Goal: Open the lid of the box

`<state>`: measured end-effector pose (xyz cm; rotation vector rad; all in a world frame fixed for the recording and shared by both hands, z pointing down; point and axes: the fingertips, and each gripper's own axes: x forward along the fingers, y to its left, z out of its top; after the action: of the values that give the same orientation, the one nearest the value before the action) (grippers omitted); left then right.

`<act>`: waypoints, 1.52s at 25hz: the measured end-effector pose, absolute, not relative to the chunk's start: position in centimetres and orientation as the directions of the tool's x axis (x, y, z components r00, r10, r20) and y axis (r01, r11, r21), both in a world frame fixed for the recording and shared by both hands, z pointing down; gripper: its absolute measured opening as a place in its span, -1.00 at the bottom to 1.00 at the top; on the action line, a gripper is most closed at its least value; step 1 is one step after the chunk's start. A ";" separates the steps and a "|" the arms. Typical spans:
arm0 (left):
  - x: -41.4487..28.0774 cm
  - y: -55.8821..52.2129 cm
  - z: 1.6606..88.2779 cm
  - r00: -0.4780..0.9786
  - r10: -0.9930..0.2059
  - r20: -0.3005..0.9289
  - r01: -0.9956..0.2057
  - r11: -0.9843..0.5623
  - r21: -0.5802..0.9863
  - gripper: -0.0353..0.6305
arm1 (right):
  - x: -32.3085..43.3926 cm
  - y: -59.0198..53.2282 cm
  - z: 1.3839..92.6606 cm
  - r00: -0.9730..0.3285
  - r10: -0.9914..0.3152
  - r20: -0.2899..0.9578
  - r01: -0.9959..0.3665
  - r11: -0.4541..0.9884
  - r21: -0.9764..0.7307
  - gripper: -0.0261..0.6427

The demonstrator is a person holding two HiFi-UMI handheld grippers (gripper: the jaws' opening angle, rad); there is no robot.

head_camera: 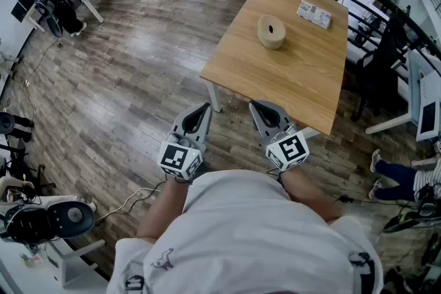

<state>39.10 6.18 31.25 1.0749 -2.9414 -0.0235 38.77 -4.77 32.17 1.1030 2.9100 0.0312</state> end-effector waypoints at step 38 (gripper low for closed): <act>33.7 15.2 33.5 -0.773 -0.634 0.025 -0.633 0.773 0.037 -0.20 | 32.2 3.2 34.1 -0.746 0.665 0.045 0.666 0.745 0.030 -0.24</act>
<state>33.66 15.18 33.47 1.0454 -2.9236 -0.0412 32.25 3.18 34.10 1.1307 2.9640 0.0699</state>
